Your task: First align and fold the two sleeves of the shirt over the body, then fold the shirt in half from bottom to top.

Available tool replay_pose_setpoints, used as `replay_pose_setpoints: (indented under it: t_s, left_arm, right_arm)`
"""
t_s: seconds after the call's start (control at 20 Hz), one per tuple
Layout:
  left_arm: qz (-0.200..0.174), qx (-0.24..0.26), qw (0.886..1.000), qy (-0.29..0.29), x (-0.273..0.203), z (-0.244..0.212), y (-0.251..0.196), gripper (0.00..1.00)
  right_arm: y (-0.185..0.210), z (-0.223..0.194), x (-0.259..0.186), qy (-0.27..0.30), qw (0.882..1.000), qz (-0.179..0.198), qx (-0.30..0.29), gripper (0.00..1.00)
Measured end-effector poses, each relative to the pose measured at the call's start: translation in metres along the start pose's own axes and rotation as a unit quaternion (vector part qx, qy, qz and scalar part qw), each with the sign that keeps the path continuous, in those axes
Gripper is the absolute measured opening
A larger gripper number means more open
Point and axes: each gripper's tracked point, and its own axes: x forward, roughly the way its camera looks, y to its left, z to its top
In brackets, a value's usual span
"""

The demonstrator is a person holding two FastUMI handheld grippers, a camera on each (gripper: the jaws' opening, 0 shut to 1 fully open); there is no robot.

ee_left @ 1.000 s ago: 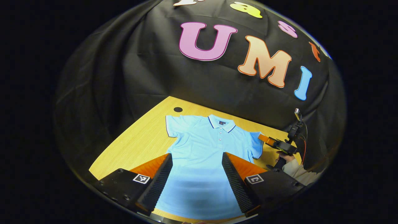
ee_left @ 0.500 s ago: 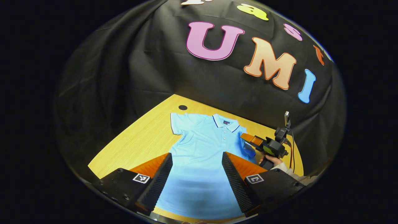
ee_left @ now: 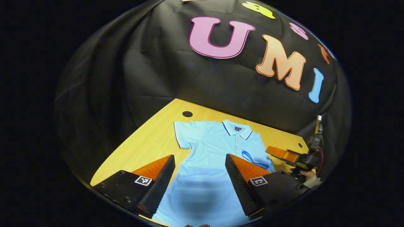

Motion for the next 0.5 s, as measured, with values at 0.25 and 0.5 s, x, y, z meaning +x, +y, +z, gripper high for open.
replay_pose_setpoints:
  t_s: [0.25, 0.5]
  left_arm:
    - [-0.020, 0.041, 0.999, 0.007, 0.078, 0.014, 0.033, 0.95]
    - [-0.026, 0.067, 0.997, 0.013, 0.154, 0.016, 0.061, 0.95]
  right_arm:
    - [-0.028, -0.002, -0.065, -0.041, 0.994, -0.096, 0.026, 0.98]
    - [-0.064, -0.011, -0.144, -0.082, 0.973, -0.206, 0.064, 0.98]
